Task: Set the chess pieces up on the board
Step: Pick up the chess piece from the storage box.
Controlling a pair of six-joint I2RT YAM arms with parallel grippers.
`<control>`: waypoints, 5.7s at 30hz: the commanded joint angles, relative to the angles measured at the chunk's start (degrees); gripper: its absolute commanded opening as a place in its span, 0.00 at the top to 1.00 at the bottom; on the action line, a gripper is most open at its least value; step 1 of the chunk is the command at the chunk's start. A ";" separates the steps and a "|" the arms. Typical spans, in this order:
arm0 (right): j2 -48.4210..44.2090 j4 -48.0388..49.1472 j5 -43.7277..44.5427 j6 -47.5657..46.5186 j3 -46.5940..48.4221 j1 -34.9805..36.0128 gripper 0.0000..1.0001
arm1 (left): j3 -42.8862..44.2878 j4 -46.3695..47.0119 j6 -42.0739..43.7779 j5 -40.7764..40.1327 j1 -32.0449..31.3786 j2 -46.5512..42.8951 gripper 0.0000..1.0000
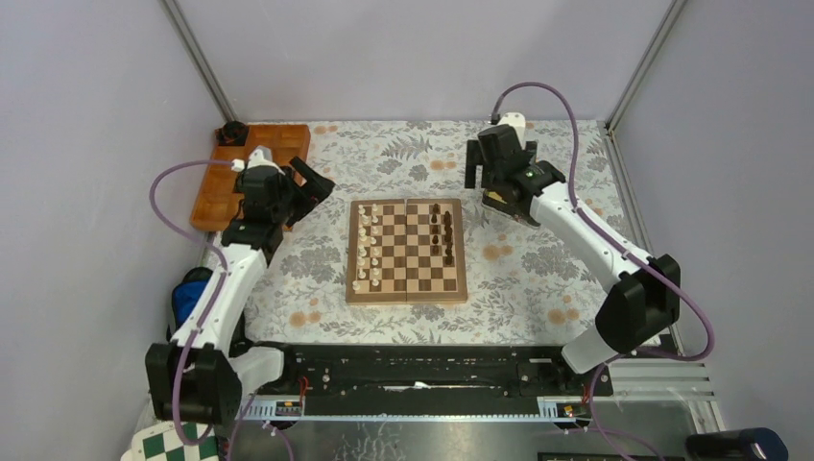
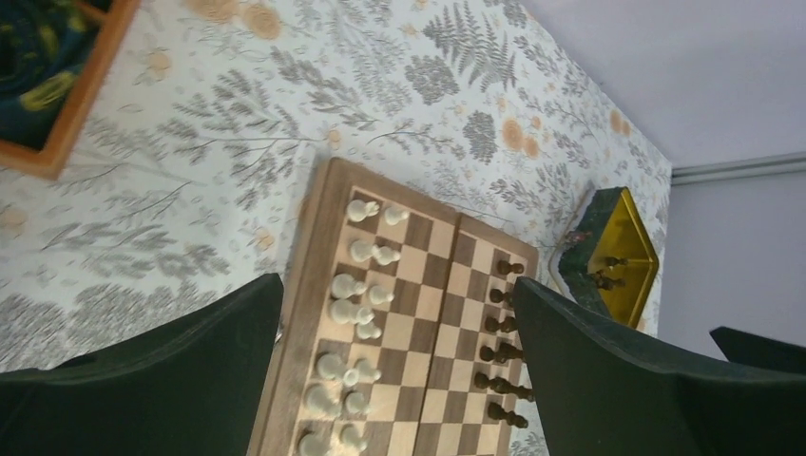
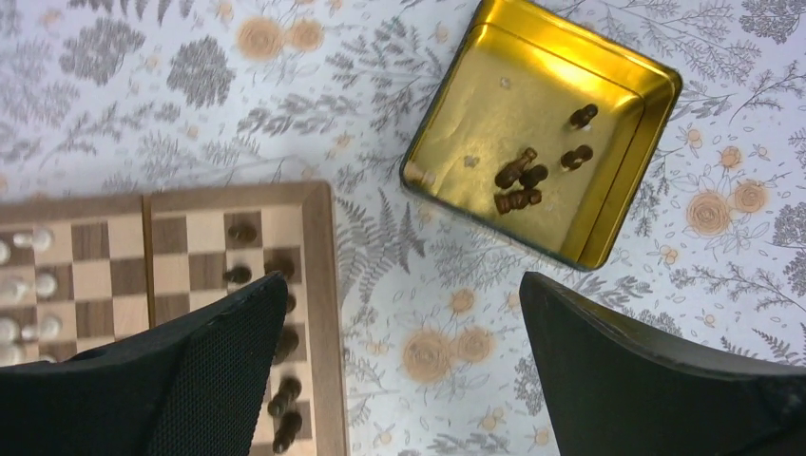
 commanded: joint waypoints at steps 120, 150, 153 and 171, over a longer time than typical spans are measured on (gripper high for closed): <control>30.69 6.17 -7.52 12.99 6.84 -27.27 0.62 | 17.22 -6.27 8.35 -0.07 -2.62 27.10 0.49; 30.87 5.99 -5.75 12.01 7.68 -27.89 0.68 | 18.67 -6.59 9.17 -0.23 -2.63 28.79 0.49; 30.74 5.86 -5.33 11.72 7.68 -27.90 0.68 | 18.77 -6.53 9.15 -0.13 -2.63 29.00 0.50; 30.00 6.06 -5.39 11.28 7.86 -27.93 0.55 | 18.24 -6.58 9.36 -0.15 -2.62 28.16 0.50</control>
